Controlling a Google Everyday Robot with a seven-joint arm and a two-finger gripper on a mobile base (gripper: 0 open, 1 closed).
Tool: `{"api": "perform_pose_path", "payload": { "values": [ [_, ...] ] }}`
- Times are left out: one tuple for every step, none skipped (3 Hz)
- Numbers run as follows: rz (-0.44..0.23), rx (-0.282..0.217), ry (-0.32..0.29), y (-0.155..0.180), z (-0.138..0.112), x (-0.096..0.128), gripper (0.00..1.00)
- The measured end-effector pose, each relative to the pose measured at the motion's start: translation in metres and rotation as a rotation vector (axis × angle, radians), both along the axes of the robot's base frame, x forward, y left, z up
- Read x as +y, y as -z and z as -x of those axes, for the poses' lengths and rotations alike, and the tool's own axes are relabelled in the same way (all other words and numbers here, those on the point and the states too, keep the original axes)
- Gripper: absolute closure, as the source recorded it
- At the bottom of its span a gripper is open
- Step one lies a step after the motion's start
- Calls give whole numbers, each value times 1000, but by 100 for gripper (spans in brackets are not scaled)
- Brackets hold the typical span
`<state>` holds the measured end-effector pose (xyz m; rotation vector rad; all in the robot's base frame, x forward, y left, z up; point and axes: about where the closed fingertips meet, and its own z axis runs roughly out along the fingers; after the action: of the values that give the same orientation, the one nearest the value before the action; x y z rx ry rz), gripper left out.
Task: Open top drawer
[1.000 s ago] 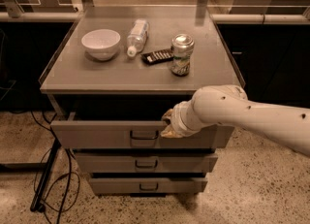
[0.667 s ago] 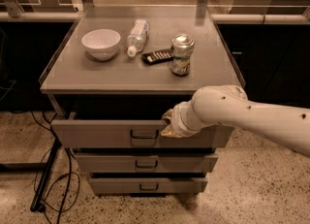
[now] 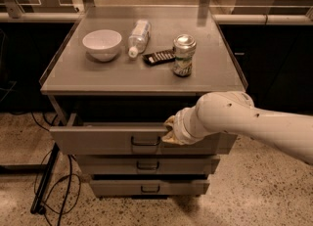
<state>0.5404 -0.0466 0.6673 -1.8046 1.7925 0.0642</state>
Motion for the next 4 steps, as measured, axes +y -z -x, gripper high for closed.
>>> {"api": "perform_pose_path", "payload": {
  "values": [
    [0,0,0,0,0,0,45],
    [0,0,0,0,0,0,22],
    [0,0,0,0,0,0,26],
    [0,0,0,0,0,0,49]
  ]
}}
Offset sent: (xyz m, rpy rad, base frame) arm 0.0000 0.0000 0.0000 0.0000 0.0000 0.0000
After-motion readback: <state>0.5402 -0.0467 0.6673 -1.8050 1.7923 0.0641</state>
